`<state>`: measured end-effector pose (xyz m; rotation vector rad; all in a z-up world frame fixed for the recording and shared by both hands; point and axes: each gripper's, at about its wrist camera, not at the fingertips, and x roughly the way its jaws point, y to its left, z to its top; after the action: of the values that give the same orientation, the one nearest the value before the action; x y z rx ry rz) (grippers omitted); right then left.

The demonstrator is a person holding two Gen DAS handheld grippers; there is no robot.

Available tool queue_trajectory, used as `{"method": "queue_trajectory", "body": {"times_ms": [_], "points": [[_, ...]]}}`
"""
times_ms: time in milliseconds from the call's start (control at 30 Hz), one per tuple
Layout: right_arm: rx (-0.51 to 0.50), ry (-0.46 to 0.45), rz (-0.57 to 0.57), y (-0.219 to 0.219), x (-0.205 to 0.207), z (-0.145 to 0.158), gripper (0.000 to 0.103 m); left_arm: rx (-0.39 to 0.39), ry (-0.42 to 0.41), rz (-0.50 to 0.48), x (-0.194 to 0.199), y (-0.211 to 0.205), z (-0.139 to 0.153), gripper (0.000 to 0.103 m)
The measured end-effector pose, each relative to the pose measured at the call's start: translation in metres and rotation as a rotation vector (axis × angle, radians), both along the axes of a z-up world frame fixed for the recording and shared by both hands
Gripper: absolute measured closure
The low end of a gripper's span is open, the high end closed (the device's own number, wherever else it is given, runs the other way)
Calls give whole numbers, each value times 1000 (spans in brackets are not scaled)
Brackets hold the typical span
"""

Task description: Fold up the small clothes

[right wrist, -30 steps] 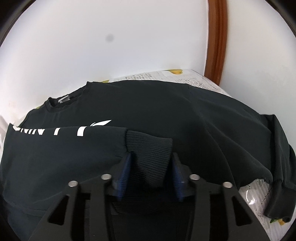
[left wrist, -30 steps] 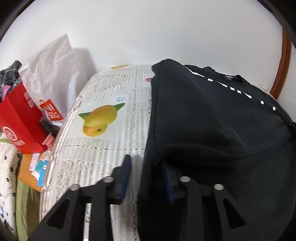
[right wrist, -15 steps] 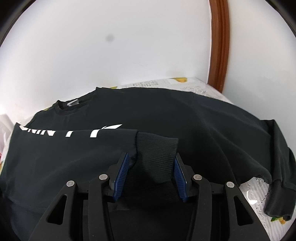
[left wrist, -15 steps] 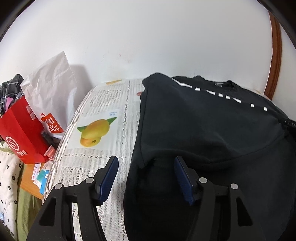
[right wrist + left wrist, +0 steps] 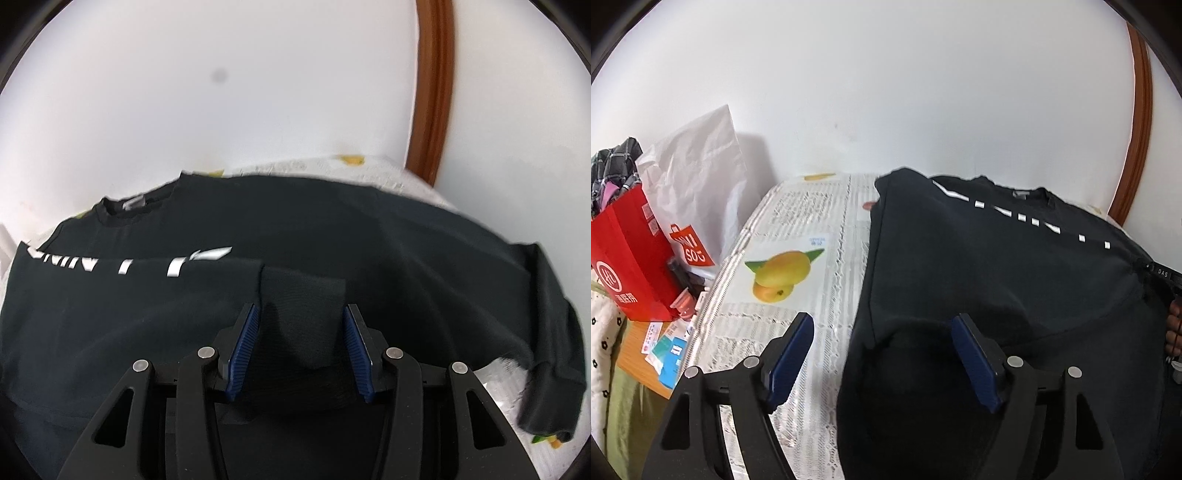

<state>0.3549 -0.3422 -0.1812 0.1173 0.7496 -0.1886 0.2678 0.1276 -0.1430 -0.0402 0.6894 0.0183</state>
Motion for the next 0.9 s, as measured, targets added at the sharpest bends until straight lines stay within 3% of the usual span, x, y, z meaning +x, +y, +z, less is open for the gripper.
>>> {"method": "queue_trajectory", "body": {"times_ms": [233,400,533,600,733,900], "points": [[35,-120,10,-1,-15,26,44,-31,-3,-20,1,-2,-1,25],[76,-7,15,-12,-13,43,44,26,-7,-53,-1,-15,-4,25],[-26,0,-24,-37,-43,53,37,39,1,-61,0,-18,-6,25],[-67,-1,-47,-55,-62,52,30,34,7,-59,0,-17,-7,25],[-121,51,-118,-106,-99,30,27,30,3,-58,0,-16,-5,25],[-45,142,-148,-149,-117,-6,27,48,10,-63,1,-18,-8,25]]}}
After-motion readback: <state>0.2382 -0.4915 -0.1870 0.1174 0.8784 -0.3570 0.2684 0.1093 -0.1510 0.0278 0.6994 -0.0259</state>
